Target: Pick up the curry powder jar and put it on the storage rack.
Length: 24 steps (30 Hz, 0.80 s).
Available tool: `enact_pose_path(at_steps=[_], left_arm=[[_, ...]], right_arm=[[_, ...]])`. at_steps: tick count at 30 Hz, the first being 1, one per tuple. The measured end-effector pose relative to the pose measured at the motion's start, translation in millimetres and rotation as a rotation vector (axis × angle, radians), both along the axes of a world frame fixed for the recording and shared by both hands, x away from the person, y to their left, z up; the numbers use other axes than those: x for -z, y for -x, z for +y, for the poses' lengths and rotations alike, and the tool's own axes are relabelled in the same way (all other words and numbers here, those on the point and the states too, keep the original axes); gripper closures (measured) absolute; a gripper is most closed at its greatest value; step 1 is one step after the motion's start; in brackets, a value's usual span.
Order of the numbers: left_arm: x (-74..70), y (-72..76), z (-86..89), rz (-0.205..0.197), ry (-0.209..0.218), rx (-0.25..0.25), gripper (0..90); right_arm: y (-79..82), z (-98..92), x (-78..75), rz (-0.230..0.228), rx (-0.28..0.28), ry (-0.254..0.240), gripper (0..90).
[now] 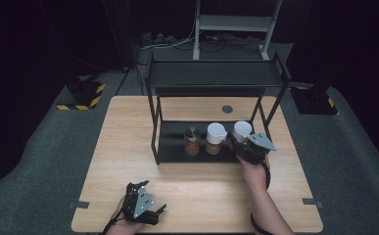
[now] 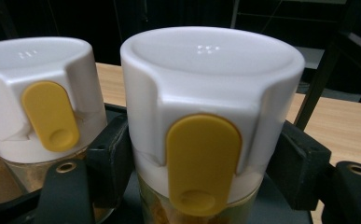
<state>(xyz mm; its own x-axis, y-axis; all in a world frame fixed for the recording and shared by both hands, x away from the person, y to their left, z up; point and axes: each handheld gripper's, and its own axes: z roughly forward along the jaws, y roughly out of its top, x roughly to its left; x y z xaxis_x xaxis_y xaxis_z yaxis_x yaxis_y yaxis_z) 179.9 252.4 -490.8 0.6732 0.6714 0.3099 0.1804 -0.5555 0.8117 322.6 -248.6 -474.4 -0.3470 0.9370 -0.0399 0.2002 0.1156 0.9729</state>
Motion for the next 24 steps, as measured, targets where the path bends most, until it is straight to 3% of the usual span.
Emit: enact_pose_path(at_steps=[14, 24], left_arm=[[0.1, 0.0, 0.2, 0.0, 0.002, -0.001, 1.5], [0.4, 0.4, 0.3, -0.001, 0.004, -0.001, 1.5]], right_arm=[[-5.1, 1.9, 4.4, 0.024, 0.006, -0.005, 30.6], [-7.7, 2.8, 8.1, 0.011, 0.004, -0.001, 30.5]])
